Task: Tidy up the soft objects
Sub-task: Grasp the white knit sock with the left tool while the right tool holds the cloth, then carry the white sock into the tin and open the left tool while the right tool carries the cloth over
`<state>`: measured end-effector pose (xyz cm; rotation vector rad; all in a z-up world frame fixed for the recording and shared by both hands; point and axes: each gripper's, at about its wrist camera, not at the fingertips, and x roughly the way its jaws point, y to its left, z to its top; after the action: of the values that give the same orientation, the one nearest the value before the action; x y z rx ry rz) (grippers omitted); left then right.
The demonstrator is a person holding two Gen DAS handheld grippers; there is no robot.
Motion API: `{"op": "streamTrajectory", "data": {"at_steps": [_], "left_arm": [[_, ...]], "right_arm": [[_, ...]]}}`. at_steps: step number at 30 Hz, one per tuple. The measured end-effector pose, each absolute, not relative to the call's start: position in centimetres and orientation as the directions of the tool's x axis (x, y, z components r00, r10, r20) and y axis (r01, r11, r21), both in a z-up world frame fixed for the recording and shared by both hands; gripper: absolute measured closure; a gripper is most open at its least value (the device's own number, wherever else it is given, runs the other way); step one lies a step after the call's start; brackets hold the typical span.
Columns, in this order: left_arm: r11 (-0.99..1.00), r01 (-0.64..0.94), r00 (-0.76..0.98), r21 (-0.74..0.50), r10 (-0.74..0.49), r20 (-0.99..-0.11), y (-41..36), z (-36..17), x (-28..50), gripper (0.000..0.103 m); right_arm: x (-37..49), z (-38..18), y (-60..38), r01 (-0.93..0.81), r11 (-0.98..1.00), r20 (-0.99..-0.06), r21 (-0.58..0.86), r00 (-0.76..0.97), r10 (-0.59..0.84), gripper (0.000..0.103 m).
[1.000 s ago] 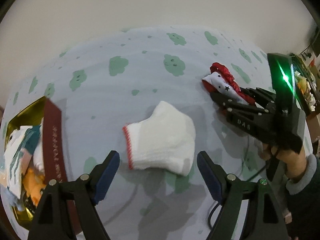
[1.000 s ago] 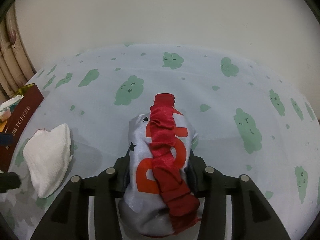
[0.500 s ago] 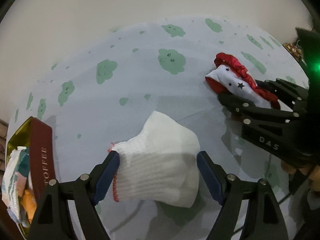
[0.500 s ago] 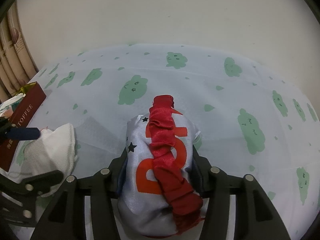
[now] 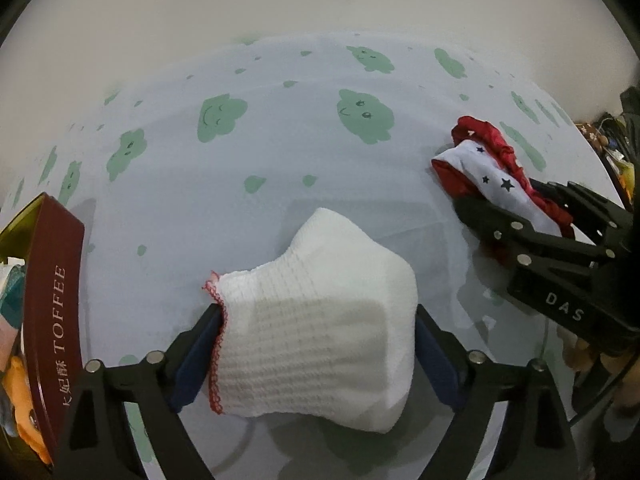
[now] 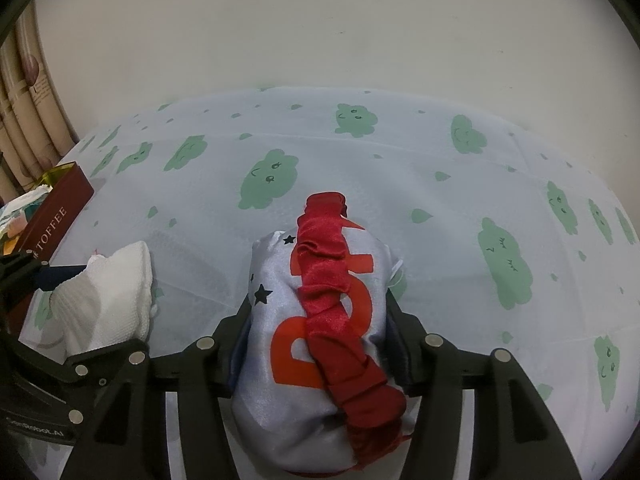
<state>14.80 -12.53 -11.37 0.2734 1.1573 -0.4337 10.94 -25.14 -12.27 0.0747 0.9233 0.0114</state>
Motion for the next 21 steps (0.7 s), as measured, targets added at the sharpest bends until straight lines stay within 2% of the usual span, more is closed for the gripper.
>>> {"op": "streamTrajectory", "data": {"at_steps": [2, 3, 4, 9, 21], "left_arm": [[0.877, 0.481, 0.345, -0.010, -0.200, -0.917, -12.6, -10.9, 14.3, 0.034], [0.873, 0.488, 0.346, -0.017, -0.211, -0.914, -12.6, -10.7, 14.1, 0.057], [0.872, 0.489, 0.343, -0.020, -0.213, -0.915, -12.7, -10.4, 13.9, 0.063], [0.867, 0.499, 0.337, -0.012, -0.207, -0.918, -13.3, -10.3, 13.6, 0.068], [0.880, 0.474, 0.366, -0.029, -0.227, -0.902, -11.4, -7.2, 12.3, 0.068]], "right_arm": [[11.0, -12.3, -25.2, 0.022, 0.997, -0.797, 0.069, 0.603, 0.042, 0.049], [11.0, -12.3, -25.2, 0.021, 0.997, -0.797, 0.069, 0.603, 0.043, 0.048], [11.0, -12.3, -25.1, 0.020, 0.997, -0.797, 0.069, 0.603, 0.043, 0.048], [10.9, -12.2, -24.9, 0.015, 0.998, -0.799, 0.058, 0.600, 0.037, 0.047], [11.0, -12.2, -24.9, 0.014, 0.998, -0.800, 0.056, 0.600, 0.036, 0.046]]}}
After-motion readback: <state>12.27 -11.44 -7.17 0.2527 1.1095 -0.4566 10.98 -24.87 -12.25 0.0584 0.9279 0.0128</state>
